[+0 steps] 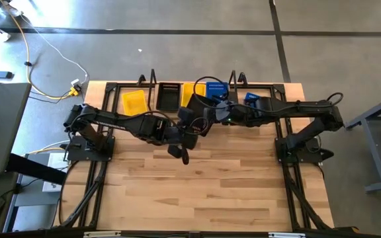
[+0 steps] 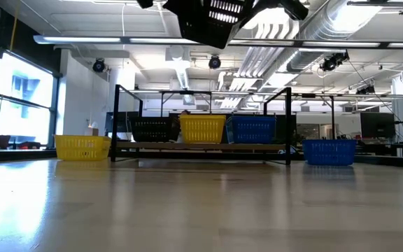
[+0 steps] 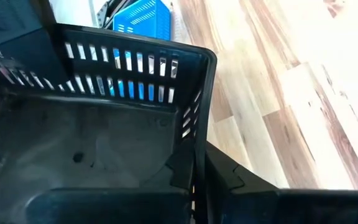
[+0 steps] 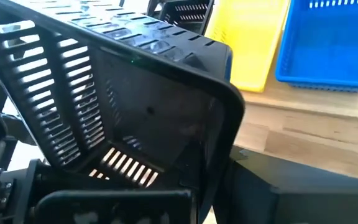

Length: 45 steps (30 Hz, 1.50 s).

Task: Stack baskets on shelf by color
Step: Stack the black bin on the black bin on the shelf

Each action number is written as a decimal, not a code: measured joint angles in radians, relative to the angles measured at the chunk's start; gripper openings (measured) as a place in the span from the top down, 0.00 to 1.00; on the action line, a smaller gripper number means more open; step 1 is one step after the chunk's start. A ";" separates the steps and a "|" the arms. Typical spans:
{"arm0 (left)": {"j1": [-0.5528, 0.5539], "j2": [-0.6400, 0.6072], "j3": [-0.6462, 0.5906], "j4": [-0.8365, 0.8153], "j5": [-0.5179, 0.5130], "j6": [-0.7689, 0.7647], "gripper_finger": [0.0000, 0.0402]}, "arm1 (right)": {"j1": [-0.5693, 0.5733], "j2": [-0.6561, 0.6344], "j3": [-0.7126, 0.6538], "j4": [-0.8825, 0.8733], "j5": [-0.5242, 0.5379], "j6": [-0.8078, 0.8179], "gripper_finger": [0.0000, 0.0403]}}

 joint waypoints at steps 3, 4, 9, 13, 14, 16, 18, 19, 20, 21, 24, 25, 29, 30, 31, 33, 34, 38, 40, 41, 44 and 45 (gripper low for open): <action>0.000 0.000 0.000 0.000 0.008 -0.002 0.99 | 0.001 0.000 0.000 0.000 0.006 -0.035 1.00; 0.000 0.000 0.000 0.000 0.009 -0.003 0.99 | 0.001 0.000 0.000 0.000 0.010 -0.042 0.99; 0.001 0.000 0.000 -0.003 0.013 -0.004 1.00 | -0.016 0.000 0.000 -0.025 0.011 -0.060 0.89; 0.004 0.000 0.000 -0.036 0.016 -0.016 1.00 | -0.044 -0.001 0.001 -0.033 0.011 -0.096 0.76; 0.009 -0.001 0.000 -0.041 0.019 -0.023 1.00 | -0.052 -0.005 0.001 -0.034 0.011 -0.107 0.73; 0.024 -0.001 0.000 -0.058 0.044 -0.037 1.00 | -0.070 -0.017 0.001 -0.032 0.012 -0.135 0.68; 0.049 -0.001 0.000 -0.069 0.083 -0.061 1.00 | -0.091 -0.033 0.001 -0.030 0.012 -0.174 0.64; 0.063 -0.001 0.000 -0.071 0.100 -0.070 1.00 | -0.100 -0.043 0.001 -0.029 0.012 -0.191 0.62; 0.079 -0.001 0.000 -0.073 0.116 -0.083 1.00 | -0.110 -0.054 0.001 -0.030 0.012 -0.211 0.60; 0.094 -0.001 0.000 -0.082 0.126 -0.094 1.00 | -0.121 -0.066 0.001 -0.029 0.012 -0.231 0.59; 0.140 -0.006 0.000 -0.105 0.144 -0.126 1.00 | -0.152 -0.105 0.001 -0.026 0.015 -0.290 0.56; 0.156 -0.010 0.000 -0.115 0.153 -0.136 1.00 | -0.162 -0.118 0.001 -0.025 0.014 -0.310 0.56; 0.214 -0.020 -0.001 -0.124 0.201 -0.173 1.00 | -0.197 -0.161 0.001 -0.023 0.014 -0.396 0.56; 0.227 -0.028 -0.002 -0.126 0.212 -0.178 1.00 | -0.205 -0.171 0.001 -0.023 0.014 -0.418 0.56; 0.238 -0.037 -0.005 -0.117 0.221 -0.181 1.00 | -0.212 -0.181 0.001 -0.023 0.014 -0.438 0.56; 0.266 -0.062 -0.029 -0.112 0.240 -0.180 1.00 | -0.225 -0.198 0.001 -0.023 0.014 -0.468 0.56; 0.277 -0.073 -0.045 -0.113 0.245 -0.178 1.00 | -0.233 -0.205 0.001 -0.023 0.014 -0.482 0.56; 0.324 -0.137 -0.112 -0.079 0.268 -0.148 1.00 | -0.258 -0.228 0.001 -0.023 0.014 -0.523 0.56; 0.347 -0.179 -0.146 -0.038 0.297 -0.138 1.00 | -0.267 -0.231 0.001 -0.023 0.014 -0.545 0.56; 0.363 -0.199 -0.168 -0.022 0.316 -0.135 1.00 | -0.271 -0.231 0.001 -0.023 0.012 -0.556 0.56; 0.407 -0.257 -0.241 0.040 0.385 -0.100 1.00 | -0.280 -0.231 0.001 -0.023 0.000 -0.592 0.56; 0.425 -0.279 -0.267 0.057 0.408 -0.078 1.00 | -0.281 -0.231 0.001 -0.023 -0.001 -0.598 0.56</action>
